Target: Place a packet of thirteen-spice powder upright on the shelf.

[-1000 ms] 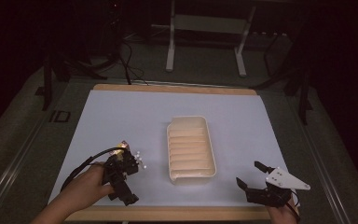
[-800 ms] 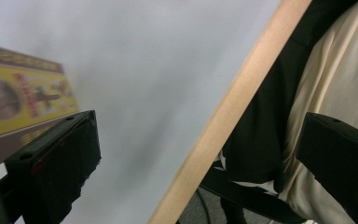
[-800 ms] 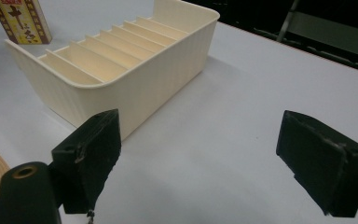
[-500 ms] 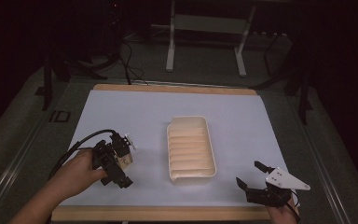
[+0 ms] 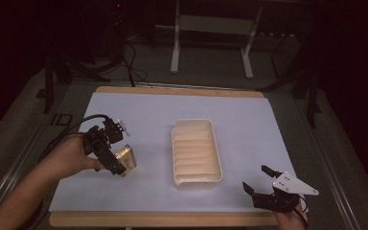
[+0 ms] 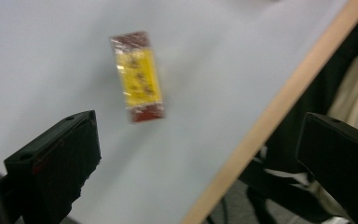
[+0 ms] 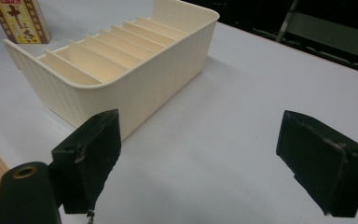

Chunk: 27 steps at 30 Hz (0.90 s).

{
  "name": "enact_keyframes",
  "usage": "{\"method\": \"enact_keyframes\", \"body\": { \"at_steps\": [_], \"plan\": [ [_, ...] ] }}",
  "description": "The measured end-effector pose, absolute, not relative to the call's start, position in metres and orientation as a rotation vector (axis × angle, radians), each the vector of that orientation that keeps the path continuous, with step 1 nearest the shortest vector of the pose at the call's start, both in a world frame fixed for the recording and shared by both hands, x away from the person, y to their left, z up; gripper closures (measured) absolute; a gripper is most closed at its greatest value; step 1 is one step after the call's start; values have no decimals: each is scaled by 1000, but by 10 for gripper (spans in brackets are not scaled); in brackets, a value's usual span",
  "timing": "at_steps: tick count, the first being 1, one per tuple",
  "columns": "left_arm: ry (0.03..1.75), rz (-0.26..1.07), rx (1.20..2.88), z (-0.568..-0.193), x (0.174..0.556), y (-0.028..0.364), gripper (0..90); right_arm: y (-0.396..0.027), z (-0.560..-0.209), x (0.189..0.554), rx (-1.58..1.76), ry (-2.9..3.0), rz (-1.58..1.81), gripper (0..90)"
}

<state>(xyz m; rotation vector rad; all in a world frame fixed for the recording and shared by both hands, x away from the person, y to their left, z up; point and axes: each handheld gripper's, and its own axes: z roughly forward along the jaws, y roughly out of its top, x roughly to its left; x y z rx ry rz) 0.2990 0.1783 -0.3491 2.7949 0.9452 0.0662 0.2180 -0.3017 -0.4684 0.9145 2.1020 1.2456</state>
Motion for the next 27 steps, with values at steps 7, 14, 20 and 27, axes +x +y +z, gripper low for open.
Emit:
{"method": "enact_keyframes", "body": {
  "at_steps": [7, 14, 20, 27],
  "plan": [
    [989, 52, 2799, -356, 324, 180, 0, -302, -469, 218, 909, 2108, 1243, 139],
    [1096, 62, 2761, -368, 338, 177, 46, -302, -469, 218, 913, 2107, 1247, 139],
    [1165, 83, 2738, -380, 344, 178, 148, -302, -469, 218, 913, 2108, 1249, 139],
    [1192, 11, 2740, -397, 348, 178, 281, -302, -469, 218, 910, 2110, 1249, 139]
  ]
}}
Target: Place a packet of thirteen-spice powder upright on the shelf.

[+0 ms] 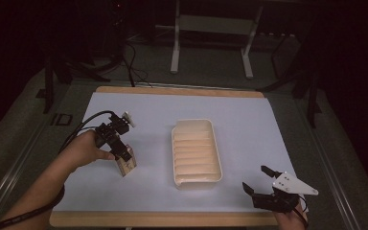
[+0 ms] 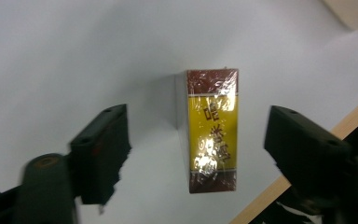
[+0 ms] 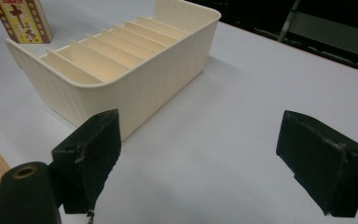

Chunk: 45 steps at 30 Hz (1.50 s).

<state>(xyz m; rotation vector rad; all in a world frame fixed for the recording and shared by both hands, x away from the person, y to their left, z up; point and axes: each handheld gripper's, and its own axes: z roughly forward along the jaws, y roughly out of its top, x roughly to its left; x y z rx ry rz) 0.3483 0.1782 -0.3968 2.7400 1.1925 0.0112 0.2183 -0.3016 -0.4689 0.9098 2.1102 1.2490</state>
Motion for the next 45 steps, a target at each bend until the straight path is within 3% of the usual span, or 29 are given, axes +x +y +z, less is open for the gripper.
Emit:
{"method": "enact_keyframes", "body": {
  "at_steps": [5, 10, 11, 18, 25, 45],
  "plan": [
    [1208, -64, 2716, -406, 352, 180, 434, -302, -469, 218, 908, 2112, 1250, 139],
    [1208, -96, 2737, -414, 353, 180, 494, -301, -469, 219, 907, 2113, 1249, 139],
    [1210, -103, 2737, -415, 353, 179, 551, -301, -469, 219, 908, 2114, 1248, 139],
    [1169, -145, 2786, -419, 355, 179, 626, -302, -469, 219, 906, 2114, 1247, 139],
    [1129, -91, 2828, -418, 354, 178, 671, -301, -469, 219, 907, 2116, 1251, 140],
    [1082, -106, 2822, -397, 349, 181, 676, -302, -469, 219, 914, 2113, 1259, 139]
  ]
}}
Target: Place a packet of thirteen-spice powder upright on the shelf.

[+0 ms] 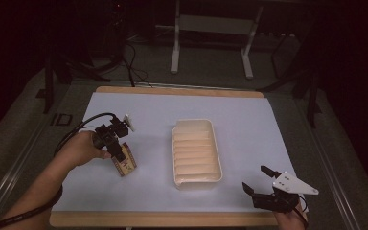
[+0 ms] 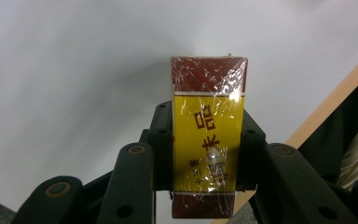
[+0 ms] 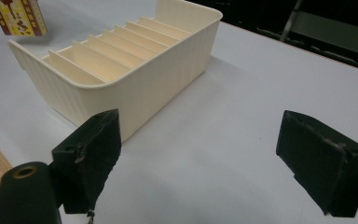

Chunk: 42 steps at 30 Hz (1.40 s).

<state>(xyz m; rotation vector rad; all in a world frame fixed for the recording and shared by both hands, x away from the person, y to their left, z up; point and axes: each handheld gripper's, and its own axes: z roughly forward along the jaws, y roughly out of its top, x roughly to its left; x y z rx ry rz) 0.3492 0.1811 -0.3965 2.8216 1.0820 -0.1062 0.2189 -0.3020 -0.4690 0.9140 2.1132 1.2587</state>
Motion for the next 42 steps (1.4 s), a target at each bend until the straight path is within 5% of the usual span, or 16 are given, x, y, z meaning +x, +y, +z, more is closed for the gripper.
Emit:
{"method": "enact_keyframes", "body": {
  "at_steps": [31, 42],
  "plan": [
    [734, -41, 2900, -310, 342, 127, 676, -302, -469, 219, 903, 2119, 1263, 142],
    [476, -3, 2913, -289, 335, 83, 675, -302, -468, 218, 890, 2117, 1260, 142]
  ]
}}
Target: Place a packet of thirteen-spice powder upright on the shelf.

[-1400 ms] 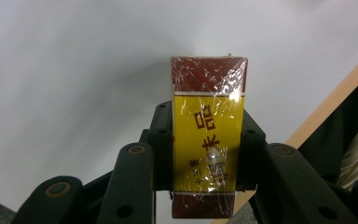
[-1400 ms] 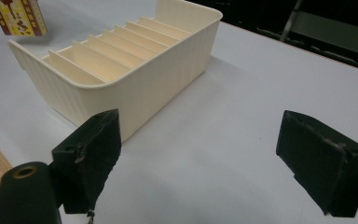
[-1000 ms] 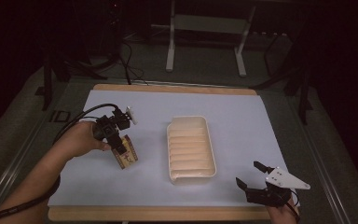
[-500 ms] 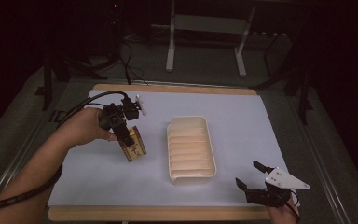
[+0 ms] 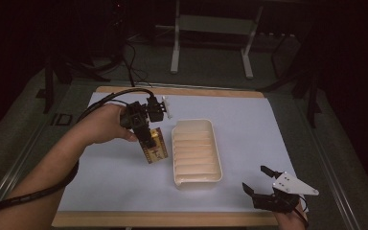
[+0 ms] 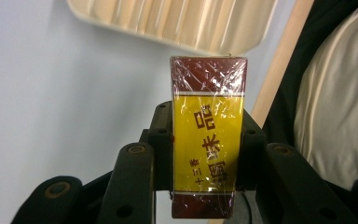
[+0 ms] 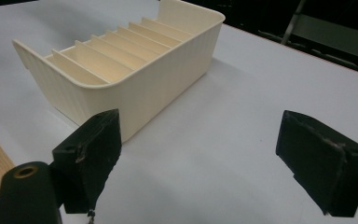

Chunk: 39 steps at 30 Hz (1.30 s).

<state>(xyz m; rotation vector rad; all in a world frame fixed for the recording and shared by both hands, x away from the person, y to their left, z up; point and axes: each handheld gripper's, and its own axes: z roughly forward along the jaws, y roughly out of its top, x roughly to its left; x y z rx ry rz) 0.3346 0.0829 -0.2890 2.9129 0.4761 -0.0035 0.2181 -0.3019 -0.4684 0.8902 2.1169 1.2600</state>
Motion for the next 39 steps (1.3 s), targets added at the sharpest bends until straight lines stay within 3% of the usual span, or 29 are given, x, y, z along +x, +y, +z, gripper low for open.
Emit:
{"method": "enact_keyframes", "body": {
  "at_steps": [8, 16, 26, 39],
  "plan": [
    [336, -2, 2933, -283, 329, 54, 676, -303, -469, 219, 899, 2115, 1262, 142],
    [310, 18, 2942, -283, 328, 32, 676, -303, -469, 219, 898, 2115, 1261, 142],
    [194, 0, 2968, -304, 323, -7, 676, -303, -469, 218, 896, 2115, 1267, 142],
    [129, -52, 2986, -327, 323, -25, 676, -303, -469, 219, 896, 2116, 1267, 142]
  ]
}}
